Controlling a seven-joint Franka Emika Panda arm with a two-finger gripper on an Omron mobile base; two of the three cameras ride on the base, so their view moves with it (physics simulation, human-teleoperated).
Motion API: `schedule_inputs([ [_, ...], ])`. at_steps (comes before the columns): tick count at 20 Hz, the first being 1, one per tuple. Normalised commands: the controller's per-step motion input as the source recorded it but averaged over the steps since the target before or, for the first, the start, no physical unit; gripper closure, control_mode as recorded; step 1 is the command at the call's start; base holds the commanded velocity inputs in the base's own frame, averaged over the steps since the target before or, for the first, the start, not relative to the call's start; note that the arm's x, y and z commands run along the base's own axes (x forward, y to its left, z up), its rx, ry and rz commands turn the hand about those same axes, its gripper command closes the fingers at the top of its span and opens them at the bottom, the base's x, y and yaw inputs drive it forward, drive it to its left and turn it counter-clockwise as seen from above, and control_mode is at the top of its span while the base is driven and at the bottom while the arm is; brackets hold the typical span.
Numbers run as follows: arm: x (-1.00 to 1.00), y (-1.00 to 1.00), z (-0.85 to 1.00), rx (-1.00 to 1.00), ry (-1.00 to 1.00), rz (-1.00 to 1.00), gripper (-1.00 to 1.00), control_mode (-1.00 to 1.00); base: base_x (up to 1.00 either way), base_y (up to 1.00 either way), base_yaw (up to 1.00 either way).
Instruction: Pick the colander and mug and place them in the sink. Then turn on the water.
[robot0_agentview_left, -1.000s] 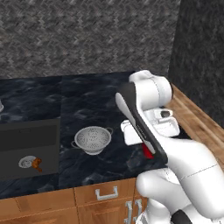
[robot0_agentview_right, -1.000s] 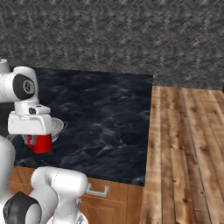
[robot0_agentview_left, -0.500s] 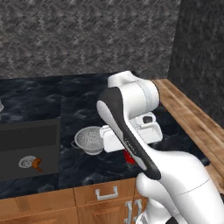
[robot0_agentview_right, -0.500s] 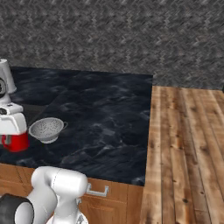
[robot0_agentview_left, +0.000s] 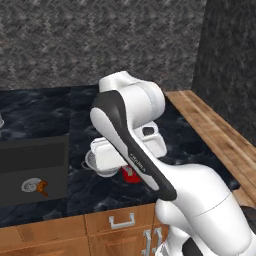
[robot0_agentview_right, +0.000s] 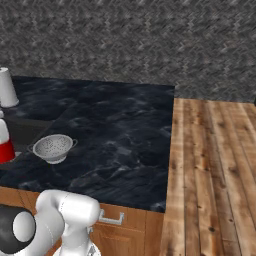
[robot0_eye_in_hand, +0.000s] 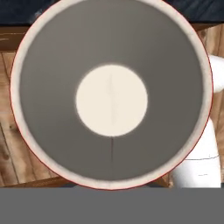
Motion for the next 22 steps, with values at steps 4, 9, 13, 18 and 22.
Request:
schedule_inputs([
  [4, -0.09, 0.46, 0.26, 0.01, -0.03, 0.03, 1.0, -1.0, 0.0, 0.0, 0.0],
  [9, -0.12, 0.41, 0.15, 0.02, -0.02, 0.01, 1.0, -1.0, 0.0, 0.0, 0.0],
  [13, -0.06, 0.3, 0.04, 0.02, 0.0, 0.0, 1.0, 1.0, -0.02, 0.19, 0.0],
  [18, 0.0, 0.0, 0.0, 0.0, 0.0, 0.0, 1.0, 1.0, -0.01, 1.0, 0.0],
  [22, 0.0, 0.0, 0.0, 0.0, 0.0, 0.0, 1.0, 1.0, 0.0, 1.0, 0.0],
])
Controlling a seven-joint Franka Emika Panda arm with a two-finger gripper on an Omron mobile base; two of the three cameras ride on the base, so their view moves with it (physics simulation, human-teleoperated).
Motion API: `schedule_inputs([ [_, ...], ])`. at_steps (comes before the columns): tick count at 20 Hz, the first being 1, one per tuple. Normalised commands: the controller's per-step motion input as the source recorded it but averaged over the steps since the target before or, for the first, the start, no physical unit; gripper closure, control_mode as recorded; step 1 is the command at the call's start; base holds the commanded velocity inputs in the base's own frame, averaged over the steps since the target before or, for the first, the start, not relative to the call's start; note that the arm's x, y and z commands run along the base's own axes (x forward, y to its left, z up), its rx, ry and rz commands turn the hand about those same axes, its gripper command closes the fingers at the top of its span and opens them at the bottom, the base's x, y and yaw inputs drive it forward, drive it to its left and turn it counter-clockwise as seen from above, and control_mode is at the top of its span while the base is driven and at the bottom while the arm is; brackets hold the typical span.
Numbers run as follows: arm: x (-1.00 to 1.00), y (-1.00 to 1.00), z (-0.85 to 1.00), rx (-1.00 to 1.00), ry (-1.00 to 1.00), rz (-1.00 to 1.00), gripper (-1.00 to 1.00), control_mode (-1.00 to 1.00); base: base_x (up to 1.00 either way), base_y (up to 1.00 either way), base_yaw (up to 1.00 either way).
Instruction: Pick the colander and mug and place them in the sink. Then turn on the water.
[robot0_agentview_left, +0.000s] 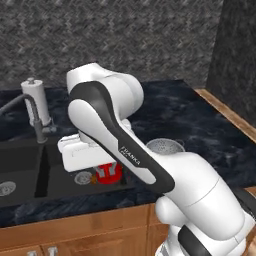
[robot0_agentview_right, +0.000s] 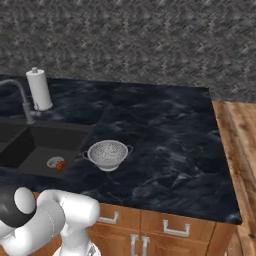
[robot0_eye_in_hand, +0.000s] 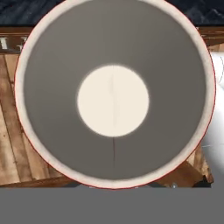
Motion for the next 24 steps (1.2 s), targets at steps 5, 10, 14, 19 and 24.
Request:
schedule_inputs([
  [5, 0.0, 0.0, 0.0, 0.0, 0.0, 0.0, 1.0, 1.0, 0.0, 1.0, 0.0],
  [10, 0.0, 0.0, 0.0, 0.0, 0.0, 0.0, 1.0, 1.0, 0.0, 0.78, 0.0],
  [14, 0.0, 0.0, 0.0, 0.0, 0.0, 0.0, 1.0, 1.0, 0.23, 0.56, 0.0],
  [19, 0.0, 0.0, 0.0, 0.0, 0.0, 0.0, 1.0, 1.0, 0.62, 0.49, 0.0],
  [24, 0.0, 0.0, 0.0, 0.0, 0.0, 0.0, 1.0, 1.0, 0.15, 0.9, -0.14],
])
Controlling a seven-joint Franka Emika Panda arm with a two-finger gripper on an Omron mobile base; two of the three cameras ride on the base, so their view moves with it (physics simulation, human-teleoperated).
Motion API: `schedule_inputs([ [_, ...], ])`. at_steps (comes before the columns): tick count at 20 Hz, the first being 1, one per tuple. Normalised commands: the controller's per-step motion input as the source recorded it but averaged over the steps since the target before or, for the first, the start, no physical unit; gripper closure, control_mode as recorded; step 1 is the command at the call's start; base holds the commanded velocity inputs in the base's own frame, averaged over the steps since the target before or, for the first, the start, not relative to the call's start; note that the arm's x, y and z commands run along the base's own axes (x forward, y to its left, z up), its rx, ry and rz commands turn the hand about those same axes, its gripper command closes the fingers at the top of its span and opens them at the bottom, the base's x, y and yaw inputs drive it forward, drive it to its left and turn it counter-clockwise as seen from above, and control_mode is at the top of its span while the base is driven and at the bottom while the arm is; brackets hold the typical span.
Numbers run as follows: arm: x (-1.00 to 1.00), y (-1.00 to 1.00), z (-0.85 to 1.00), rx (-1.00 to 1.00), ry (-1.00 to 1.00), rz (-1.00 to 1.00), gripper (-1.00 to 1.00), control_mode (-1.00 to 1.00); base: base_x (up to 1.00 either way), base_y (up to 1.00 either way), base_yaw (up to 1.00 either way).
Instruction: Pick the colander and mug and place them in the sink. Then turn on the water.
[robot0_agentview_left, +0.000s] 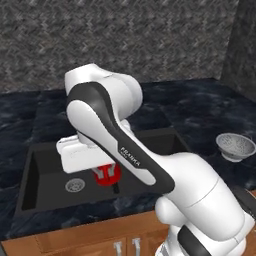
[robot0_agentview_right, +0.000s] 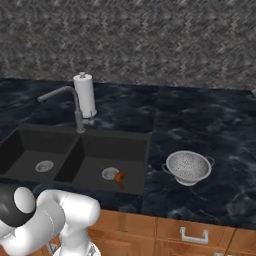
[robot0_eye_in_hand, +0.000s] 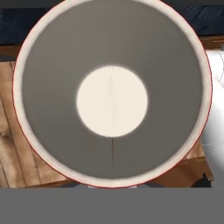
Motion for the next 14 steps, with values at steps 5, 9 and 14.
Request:
schedule_inputs([
  [5, 0.0, 0.0, 0.0, 0.0, 0.0, 0.0, 1.0, 1.0, 0.01, 0.81, -0.17],
  [9, 0.0, 0.0, 0.0, 0.0, 0.0, 0.0, 1.0, 1.0, -0.18, 0.76, -0.02],
  [14, 0.0, 0.0, 0.0, 0.0, 0.0, 0.0, 1.0, 1.0, -0.04, 0.7, 0.03],
])
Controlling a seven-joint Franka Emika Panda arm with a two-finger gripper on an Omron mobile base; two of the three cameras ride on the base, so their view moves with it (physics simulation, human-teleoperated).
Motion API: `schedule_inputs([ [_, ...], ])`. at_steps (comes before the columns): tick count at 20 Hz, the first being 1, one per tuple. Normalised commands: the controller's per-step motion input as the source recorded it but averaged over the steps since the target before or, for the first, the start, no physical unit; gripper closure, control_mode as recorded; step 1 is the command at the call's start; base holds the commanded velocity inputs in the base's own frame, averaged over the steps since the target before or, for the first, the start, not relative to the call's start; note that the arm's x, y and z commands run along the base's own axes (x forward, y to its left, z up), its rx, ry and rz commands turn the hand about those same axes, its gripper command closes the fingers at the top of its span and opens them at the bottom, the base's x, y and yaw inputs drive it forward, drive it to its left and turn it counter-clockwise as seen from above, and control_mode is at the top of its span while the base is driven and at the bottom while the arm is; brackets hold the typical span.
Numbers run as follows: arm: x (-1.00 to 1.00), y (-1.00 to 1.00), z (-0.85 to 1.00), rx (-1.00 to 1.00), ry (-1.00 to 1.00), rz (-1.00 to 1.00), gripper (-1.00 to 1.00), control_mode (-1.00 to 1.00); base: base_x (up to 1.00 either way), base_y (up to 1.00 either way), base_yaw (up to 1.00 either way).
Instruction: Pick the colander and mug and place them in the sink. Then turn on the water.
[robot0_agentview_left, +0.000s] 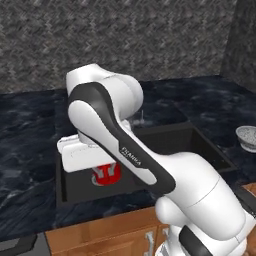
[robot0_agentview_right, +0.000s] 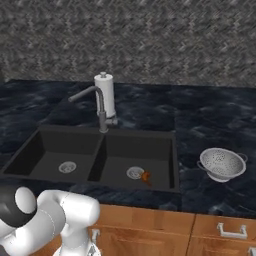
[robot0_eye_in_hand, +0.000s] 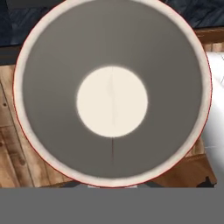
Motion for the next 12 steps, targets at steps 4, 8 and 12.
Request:
schedule_inputs([
  [4, 0.0, 0.0, 0.0, 0.0, 0.0, 0.0, 1.0, 1.0, 0.49, -0.07, 0.07],
  [8, 0.0, 0.0, 0.0, 0.0, 0.0, 0.0, 1.0, 1.0, 0.81, -0.02, 0.03],
  [12, 0.0, 0.0, 0.0, 0.0, 0.0, 0.0, 1.0, 1.0, 1.0, 0.03, 0.02],
])
